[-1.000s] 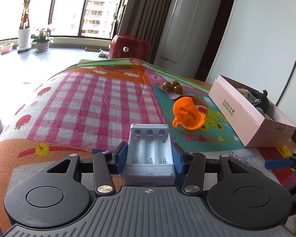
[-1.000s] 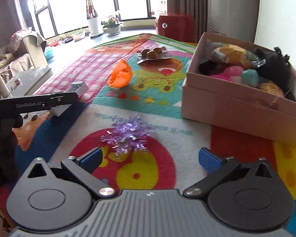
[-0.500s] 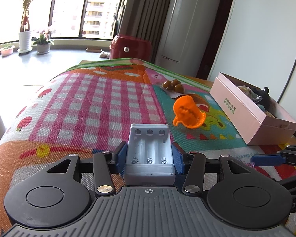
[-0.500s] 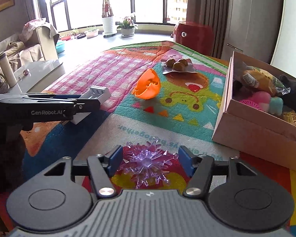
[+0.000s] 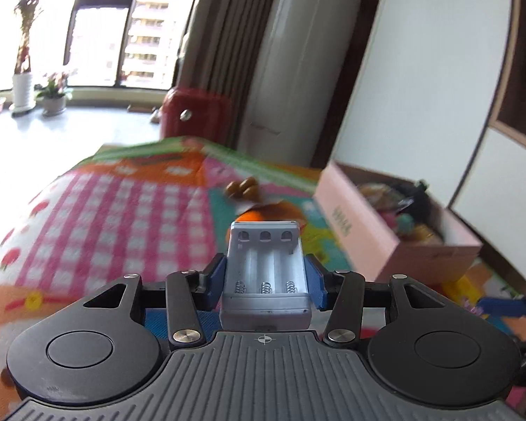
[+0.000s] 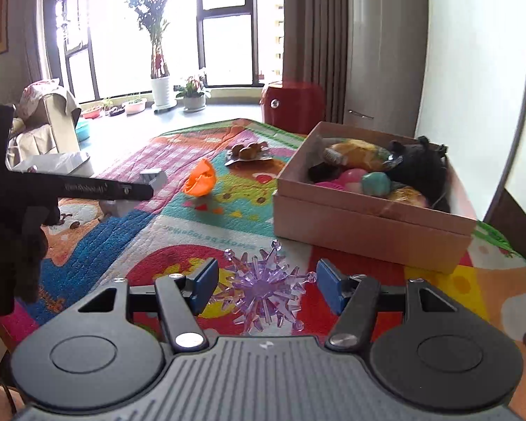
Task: Organize objects
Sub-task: 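Drop the charger into the pink box with left gripper while right gripper drops the purple toy there, then grasp the orange cup-shaped toy with the left gripper and lift it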
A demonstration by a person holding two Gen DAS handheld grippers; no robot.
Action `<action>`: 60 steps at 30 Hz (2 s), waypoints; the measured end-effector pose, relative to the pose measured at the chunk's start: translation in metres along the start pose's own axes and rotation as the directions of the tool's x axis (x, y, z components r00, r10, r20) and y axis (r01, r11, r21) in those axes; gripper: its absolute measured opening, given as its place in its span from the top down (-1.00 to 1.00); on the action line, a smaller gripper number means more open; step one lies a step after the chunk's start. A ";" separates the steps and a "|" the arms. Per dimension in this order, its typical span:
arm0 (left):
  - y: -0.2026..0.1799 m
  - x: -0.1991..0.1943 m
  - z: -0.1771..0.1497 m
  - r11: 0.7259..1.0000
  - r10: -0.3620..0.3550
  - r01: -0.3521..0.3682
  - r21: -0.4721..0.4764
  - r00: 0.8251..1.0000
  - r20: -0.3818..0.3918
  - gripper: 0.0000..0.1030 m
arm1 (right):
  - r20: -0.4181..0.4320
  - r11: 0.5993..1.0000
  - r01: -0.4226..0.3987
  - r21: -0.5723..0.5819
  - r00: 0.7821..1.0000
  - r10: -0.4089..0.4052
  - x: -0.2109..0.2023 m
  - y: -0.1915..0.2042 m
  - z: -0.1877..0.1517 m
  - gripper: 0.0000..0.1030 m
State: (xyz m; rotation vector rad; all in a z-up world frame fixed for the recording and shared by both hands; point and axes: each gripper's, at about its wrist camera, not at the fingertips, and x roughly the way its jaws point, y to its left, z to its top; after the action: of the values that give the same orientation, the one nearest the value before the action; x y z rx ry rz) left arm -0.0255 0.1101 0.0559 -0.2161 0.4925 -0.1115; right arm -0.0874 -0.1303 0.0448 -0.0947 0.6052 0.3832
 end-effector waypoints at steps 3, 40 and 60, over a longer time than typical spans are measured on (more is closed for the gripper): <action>-0.042 0.002 0.035 0.994 -0.098 0.094 0.059 0.993 0.070 -0.02 | 0.029 0.999 0.036 0.029 0.999 -0.037 -0.012 -0.015 -0.006 -0.20; -0.010 0.023 -0.037 0.994 0.087 -0.081 0.072 0.993 -0.080 0.01 | 0.097 0.961 0.132 0.244 0.982 -0.160 0.035 -0.078 0.025 -1.00; 0.005 0.110 -0.001 0.988 0.150 -0.146 0.040 0.980 -0.132 0.02 | 0.011 0.966 0.137 0.218 0.990 -0.143 0.056 -0.053 -0.010 -1.00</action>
State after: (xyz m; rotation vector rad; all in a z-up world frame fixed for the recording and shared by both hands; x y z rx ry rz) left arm 0.0703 0.0973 0.0036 -0.1426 0.6395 0.0125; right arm -0.0302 -0.1631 0.0032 0.0761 0.6070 0.1791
